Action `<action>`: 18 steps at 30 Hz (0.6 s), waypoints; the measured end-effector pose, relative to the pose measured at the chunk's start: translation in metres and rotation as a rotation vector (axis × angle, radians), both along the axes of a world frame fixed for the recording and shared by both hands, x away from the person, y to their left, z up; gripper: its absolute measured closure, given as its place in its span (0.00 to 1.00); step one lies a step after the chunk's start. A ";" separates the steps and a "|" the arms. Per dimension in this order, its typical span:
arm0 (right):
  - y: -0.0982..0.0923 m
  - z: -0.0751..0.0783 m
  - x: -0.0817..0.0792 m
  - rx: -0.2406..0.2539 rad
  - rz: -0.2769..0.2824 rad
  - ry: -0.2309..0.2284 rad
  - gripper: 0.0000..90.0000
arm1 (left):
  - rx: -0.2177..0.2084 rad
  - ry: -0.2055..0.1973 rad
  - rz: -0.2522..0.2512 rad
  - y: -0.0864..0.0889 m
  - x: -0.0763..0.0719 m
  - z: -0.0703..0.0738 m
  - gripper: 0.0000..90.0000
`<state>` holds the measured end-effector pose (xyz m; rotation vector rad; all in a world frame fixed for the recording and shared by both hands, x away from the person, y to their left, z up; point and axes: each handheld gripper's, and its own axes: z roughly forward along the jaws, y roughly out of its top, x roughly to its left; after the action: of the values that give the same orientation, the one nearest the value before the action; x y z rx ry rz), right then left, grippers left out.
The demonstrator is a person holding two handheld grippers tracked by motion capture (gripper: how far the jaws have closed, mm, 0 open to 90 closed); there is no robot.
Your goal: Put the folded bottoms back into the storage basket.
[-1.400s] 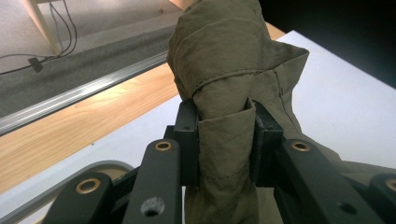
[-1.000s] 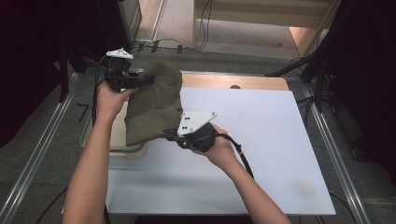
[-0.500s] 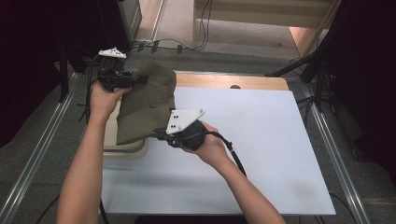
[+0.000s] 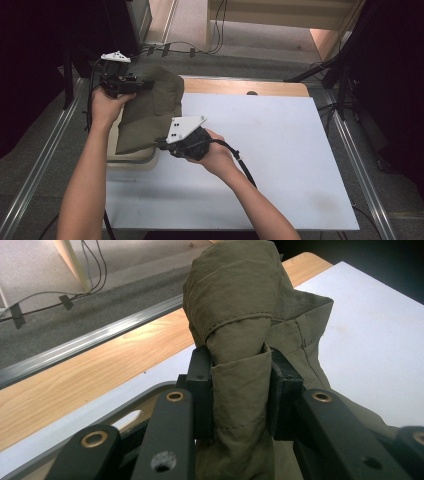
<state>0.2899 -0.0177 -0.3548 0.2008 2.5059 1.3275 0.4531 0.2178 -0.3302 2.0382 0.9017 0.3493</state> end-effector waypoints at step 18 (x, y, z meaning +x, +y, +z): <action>0.035 0.001 0.004 -0.038 0.012 0.004 0.93 | -0.010 -0.012 0.010 0.025 0.002 -0.003 0.79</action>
<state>0.2937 0.0175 -0.3541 0.1808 2.5372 1.2839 0.4546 0.2425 -0.3330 2.0209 0.9049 0.3621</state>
